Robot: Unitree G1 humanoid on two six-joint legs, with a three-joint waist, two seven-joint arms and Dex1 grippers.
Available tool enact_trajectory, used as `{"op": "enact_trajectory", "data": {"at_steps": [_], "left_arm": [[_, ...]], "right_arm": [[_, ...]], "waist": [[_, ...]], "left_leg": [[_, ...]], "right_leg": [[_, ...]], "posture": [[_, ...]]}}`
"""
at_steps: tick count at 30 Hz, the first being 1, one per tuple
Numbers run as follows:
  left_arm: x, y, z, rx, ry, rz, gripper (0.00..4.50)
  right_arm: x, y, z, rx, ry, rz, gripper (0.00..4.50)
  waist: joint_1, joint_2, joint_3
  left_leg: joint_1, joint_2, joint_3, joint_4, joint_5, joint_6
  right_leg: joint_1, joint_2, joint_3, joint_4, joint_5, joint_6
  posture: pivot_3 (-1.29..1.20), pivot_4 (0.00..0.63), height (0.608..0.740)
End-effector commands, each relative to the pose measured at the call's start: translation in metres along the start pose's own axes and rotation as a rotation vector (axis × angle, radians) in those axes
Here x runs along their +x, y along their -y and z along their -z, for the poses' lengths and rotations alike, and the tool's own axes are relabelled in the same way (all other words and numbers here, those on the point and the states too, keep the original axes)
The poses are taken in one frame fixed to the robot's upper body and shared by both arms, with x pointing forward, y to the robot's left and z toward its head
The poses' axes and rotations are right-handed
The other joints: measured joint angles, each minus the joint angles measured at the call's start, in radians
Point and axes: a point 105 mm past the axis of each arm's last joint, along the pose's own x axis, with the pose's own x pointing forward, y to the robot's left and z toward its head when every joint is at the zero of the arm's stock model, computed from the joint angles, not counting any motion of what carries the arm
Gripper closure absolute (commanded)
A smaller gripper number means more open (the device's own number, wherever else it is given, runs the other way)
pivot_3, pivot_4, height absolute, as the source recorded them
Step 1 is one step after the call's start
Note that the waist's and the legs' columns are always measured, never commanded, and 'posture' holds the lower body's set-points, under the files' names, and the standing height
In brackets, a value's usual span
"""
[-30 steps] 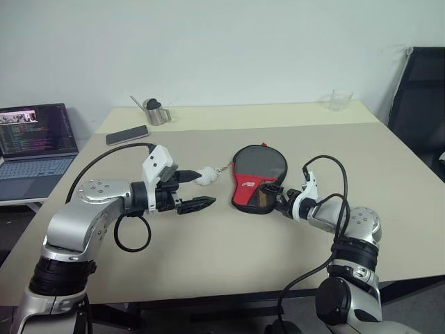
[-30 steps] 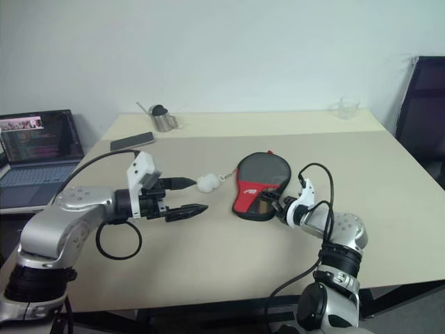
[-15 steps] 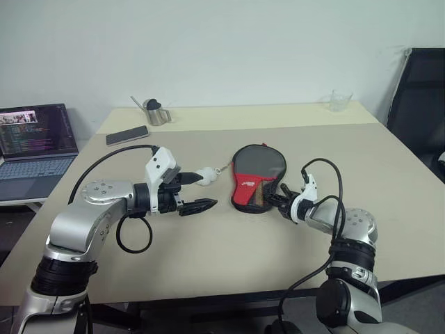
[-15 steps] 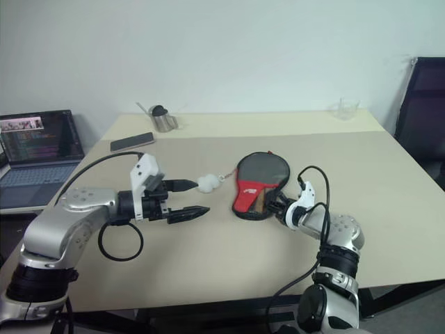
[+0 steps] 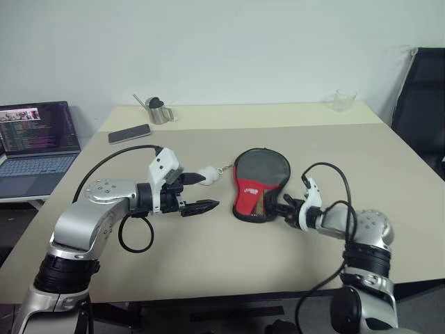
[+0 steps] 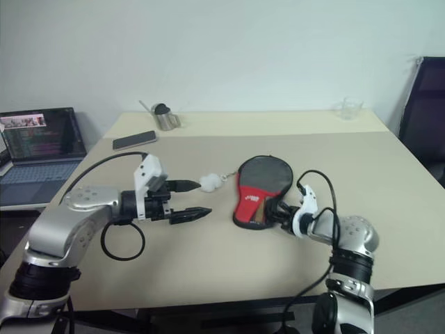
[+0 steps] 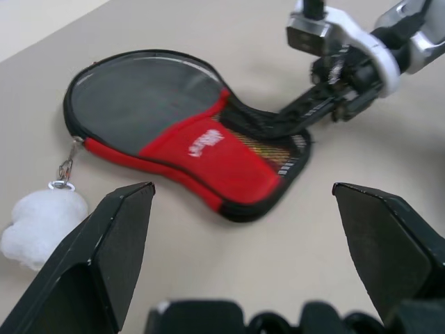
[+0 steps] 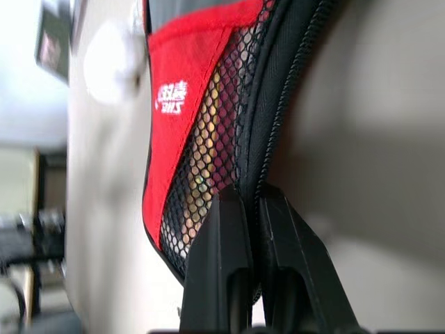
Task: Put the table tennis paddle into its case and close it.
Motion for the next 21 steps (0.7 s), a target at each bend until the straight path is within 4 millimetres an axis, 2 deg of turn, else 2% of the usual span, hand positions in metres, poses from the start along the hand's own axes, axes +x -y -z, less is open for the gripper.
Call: {"op": "enact_trajectory", "data": {"at_steps": [1, 6, 13, 17, 21], "left_arm": [[-0.002, -0.002, -0.011, 0.054, 0.016, 0.006, 0.0], [0.001, -0.002, -0.012, 0.059, 0.015, 0.028, 0.0], [0.002, -0.001, -0.012, 0.063, 0.008, 0.044, 0.0], [0.003, 0.001, -0.013, 0.064, 0.011, 0.05, 0.0], [0.002, 0.001, -0.012, 0.064, 0.006, 0.05, 0.0]], "right_arm": [[-0.007, -0.009, 0.028, -0.103, -0.143, -0.069, 4.47], [-0.023, -0.007, 0.056, -0.242, -0.294, -0.093, 4.47], [-0.037, -0.004, 0.073, -0.346, -0.402, -0.124, 4.47], [-0.042, 0.0, 0.076, -0.351, -0.421, -0.14, 4.47], [-0.052, 0.001, 0.087, -0.377, -0.475, -0.172, 4.47]], "waist": [[0.001, 0.0, 0.0], [0.004, 0.0, 0.0], [0.009, 0.0, 0.0], [0.014, 0.0, 0.0], [0.016, 0.0, 0.0]], "left_leg": [[0.0, 0.0, 0.0, 0.0, 0.0, 0.0], [0.0, 0.0, 0.0, 0.0, 0.0, 0.001], [0.0, 0.0, -0.001, 0.0, -0.001, 0.001], [0.0, 0.0, -0.001, 0.0, -0.001, 0.001], [0.0, 0.0, -0.002, 0.0, -0.001, 0.001]], "right_leg": [[0.0, 0.0, 0.0, 0.0, 0.0, 0.0], [0.001, 0.0, -0.002, -0.001, 0.0, 0.0], [0.001, 0.0, -0.003, -0.001, 0.0, 0.001], [0.001, 0.0, -0.004, -0.002, 0.0, 0.001], [0.002, 0.0, -0.004, -0.002, 0.0, 0.001]], "posture": [[0.0, 0.15, 0.74], [0.0, 0.15, 0.74], [0.0, 0.15, 0.74], [0.0, 0.15, 0.74], [0.0, 0.15, 0.74]]}}
